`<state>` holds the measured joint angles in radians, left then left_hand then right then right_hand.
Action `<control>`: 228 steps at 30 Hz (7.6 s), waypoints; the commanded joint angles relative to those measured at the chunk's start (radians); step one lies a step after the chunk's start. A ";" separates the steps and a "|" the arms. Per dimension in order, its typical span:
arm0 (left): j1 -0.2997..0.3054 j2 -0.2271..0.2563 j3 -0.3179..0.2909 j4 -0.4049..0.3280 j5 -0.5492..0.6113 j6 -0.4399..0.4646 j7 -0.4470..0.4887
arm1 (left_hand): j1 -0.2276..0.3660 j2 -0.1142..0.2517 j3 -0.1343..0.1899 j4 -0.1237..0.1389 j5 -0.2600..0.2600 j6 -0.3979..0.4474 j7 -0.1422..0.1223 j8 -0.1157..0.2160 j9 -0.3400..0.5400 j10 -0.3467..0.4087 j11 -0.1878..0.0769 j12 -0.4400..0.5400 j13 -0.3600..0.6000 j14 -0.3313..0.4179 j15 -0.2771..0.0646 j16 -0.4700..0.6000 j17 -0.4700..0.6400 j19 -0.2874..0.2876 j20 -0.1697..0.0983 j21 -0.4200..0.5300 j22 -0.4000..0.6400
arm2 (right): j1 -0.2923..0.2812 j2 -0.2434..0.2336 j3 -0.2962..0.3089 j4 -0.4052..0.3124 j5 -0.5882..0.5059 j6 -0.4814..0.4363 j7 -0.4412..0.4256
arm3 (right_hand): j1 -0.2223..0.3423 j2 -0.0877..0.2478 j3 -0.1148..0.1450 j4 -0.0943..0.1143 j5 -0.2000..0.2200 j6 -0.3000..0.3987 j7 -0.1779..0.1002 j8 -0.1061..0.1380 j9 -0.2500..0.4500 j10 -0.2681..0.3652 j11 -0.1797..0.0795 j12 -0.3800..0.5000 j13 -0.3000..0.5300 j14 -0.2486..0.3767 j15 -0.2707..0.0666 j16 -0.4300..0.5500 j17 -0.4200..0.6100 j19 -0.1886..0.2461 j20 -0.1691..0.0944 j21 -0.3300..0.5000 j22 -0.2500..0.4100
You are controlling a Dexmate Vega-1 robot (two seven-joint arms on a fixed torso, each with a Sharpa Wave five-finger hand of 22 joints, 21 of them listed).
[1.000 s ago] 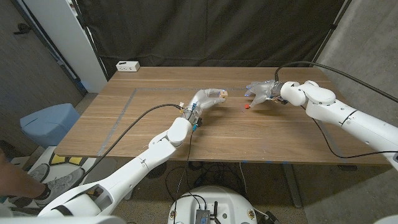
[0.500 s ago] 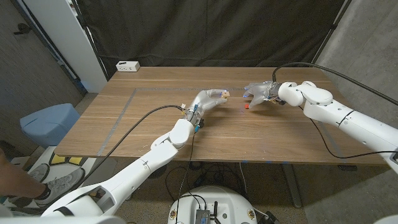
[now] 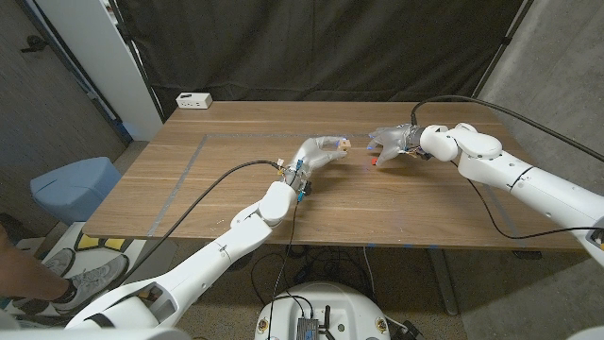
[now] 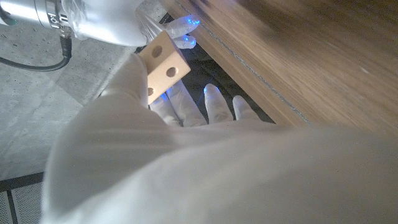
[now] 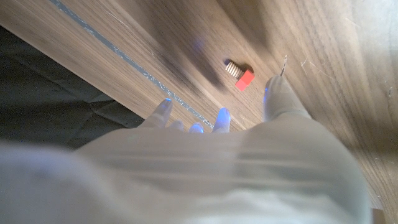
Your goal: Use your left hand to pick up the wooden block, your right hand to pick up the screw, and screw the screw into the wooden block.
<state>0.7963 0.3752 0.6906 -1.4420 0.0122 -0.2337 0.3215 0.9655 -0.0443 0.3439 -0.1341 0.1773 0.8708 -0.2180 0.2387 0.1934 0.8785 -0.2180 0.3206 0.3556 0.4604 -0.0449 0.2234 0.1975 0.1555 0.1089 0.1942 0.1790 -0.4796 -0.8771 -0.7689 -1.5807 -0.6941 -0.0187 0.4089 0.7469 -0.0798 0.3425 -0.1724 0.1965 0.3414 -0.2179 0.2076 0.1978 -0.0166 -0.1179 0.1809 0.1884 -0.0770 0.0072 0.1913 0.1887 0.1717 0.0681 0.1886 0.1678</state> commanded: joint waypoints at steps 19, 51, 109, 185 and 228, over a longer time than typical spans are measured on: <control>0.001 -0.002 0.009 0.010 0.004 -0.023 -0.021 | 0.003 0.015 -0.005 -0.001 0.005 0.028 0.000 0.003 0.003 0.012 -0.004 -0.001 0.004 0.012 -0.117 0.010 0.005 -0.002 -0.005 0.008 0.005 | 0.062 0.022 -0.040 0.078 -0.036 0.089 -0.007 | 0.025 -0.008 0.017 0.001 0.007 0.037 -0.002 0.020 0.009 0.005 -0.014 0.009 0.002 0.005 -0.009 0.008 0.001 0.016 -0.003 0.004 0.001; 0.013 0.002 0.009 -0.008 0.009 -0.013 -0.023 | 0.003 0.020 -0.007 -0.001 0.006 0.033 0.000 0.003 0.003 0.016 -0.004 -0.003 0.006 0.015 -0.118 0.012 0.006 -0.003 -0.007 0.008 0.005 | 0.089 0.025 -0.055 0.141 -0.067 0.181 -0.034 | 0.049 -0.021 0.026 0.001 0.011 0.060 -0.002 0.031 0.013 0.016 -0.023 0.012 0.002 0.024 -0.025 0.014 0.002 0.039 -0.014 0.008 0.001; -0.035 -0.020 0.024 0.056 0.003 -0.030 -0.044 | -0.004 0.031 -0.013 0.001 0.007 0.038 0.000 0.000 0.003 0.020 -0.003 -0.012 0.010 0.015 -0.114 0.014 0.007 -0.008 -0.007 0.009 0.006 | 0.088 0.047 -0.085 0.217 -0.083 0.211 -0.160 | 0.110 -0.040 0.056 0.007 0.022 0.276 0.002 0.152 0.053 0.097 -0.037 0.023 0.004 0.094 -0.067 0.028 0.009 0.117 -0.046 0.014 0.003; -0.049 -0.031 0.033 0.074 0.002 -0.029 -0.049 | -0.011 0.046 -0.021 0.002 0.011 0.044 0.000 -0.004 0.002 0.020 -0.003 -0.027 0.015 0.013 -0.110 0.016 0.009 -0.008 -0.006 0.011 0.006 | 0.109 0.073 -0.109 0.298 -0.062 0.249 -0.233 | 0.158 -0.037 0.083 0.011 0.020 0.424 0.053 0.295 0.124 0.205 -0.030 0.027 0.006 0.165 -0.112 0.034 0.016 0.216 -0.174 0.014 -0.002; -0.049 -0.034 0.037 0.083 0.001 -0.042 -0.054 | -0.014 0.052 -0.027 -0.001 0.013 0.046 0.000 -0.007 0.002 0.020 -0.003 -0.036 0.019 0.011 -0.111 0.016 0.008 -0.011 -0.006 0.011 0.006 | 0.080 0.043 -0.075 0.235 -0.058 0.233 -0.263 | 0.175 -0.034 0.093 0.012 0.015 0.459 0.073 0.344 0.150 0.249 -0.030 0.029 0.006 0.207 -0.132 0.037 0.018 0.265 -0.198 0.010 -0.004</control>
<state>0.7464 0.3419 0.7263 -1.3606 0.0129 -0.2701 0.2696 0.9512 -0.0040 0.3162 -0.1371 0.1850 0.8707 -0.2180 0.2272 0.1932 0.8903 -0.2201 0.2856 0.3683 0.4640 -0.0483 0.2329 0.2022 0.1502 0.1037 0.1981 0.1836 -0.3840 -0.8209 -0.8635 -1.3080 -0.7559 0.2271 0.1528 0.9163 -0.1183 0.4267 -0.1627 0.2118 0.7917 -0.1465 0.5444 0.3437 0.2216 -0.1482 0.2080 0.1907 0.1199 -0.0357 0.2262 0.2023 0.4275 -0.0412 0.1930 0.1630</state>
